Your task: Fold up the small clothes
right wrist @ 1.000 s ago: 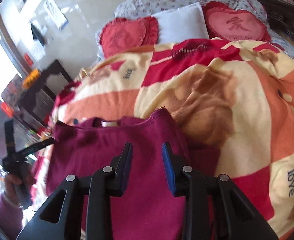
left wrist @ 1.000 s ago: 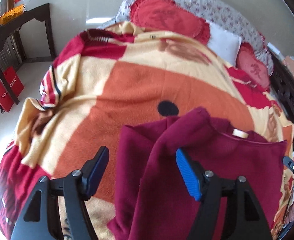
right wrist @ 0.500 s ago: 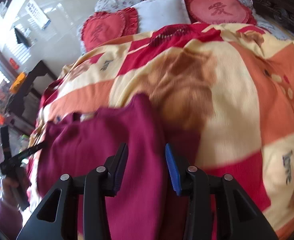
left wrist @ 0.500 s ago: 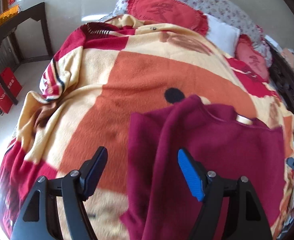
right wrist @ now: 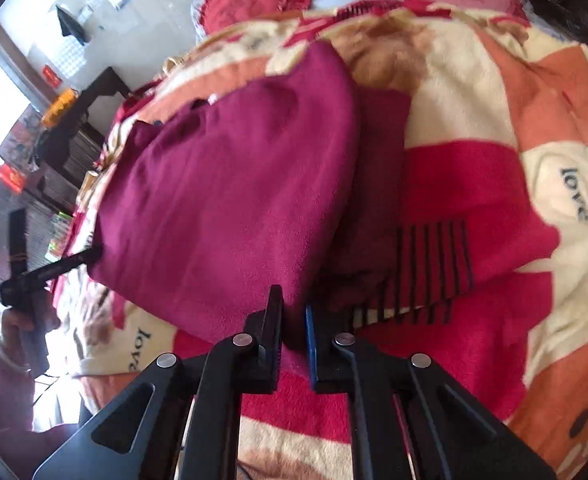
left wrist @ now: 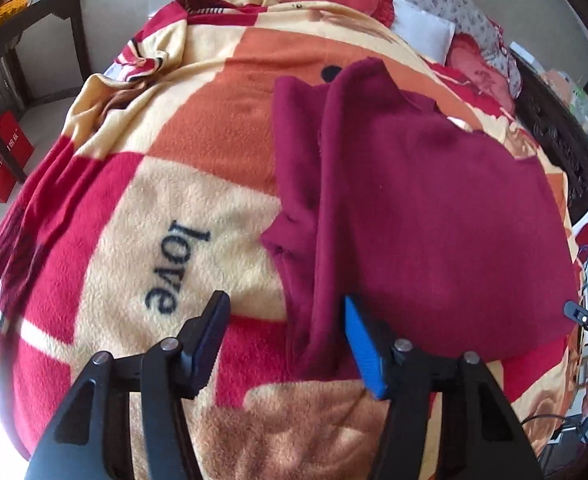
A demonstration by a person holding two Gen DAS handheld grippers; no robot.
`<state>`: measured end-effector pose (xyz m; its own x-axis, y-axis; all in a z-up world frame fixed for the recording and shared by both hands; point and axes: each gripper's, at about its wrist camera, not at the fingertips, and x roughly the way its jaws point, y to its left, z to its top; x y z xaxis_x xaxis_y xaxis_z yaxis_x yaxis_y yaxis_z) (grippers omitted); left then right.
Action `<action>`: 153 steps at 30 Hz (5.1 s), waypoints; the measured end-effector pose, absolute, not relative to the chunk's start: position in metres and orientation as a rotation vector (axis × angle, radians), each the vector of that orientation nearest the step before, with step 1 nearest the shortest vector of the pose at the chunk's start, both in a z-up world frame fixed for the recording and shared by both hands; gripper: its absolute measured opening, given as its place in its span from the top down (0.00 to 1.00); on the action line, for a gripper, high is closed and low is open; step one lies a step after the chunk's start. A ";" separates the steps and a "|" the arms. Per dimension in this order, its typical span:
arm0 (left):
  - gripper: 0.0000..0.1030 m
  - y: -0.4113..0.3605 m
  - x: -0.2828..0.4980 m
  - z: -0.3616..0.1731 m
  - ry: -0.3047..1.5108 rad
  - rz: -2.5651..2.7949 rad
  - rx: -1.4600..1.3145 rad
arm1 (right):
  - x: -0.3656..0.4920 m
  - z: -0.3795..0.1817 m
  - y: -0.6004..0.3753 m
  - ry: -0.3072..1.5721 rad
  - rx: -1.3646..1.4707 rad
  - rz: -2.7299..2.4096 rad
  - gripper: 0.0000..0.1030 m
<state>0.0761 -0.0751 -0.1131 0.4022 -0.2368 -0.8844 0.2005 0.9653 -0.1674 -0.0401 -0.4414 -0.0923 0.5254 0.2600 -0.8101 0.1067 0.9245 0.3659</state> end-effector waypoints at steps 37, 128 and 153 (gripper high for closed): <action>0.10 -0.056 0.073 -0.131 1.081 -0.299 -0.156 | 0.246 -0.109 -0.205 1.095 0.171 0.215 0.93; 0.82 -0.094 0.075 -0.101 0.999 -0.416 -0.212 | 0.231 -0.082 -0.178 1.202 0.179 0.343 0.50; 0.47 -0.097 0.078 -0.127 1.050 -0.346 -0.156 | 0.211 -0.072 -0.188 1.096 0.103 0.356 0.93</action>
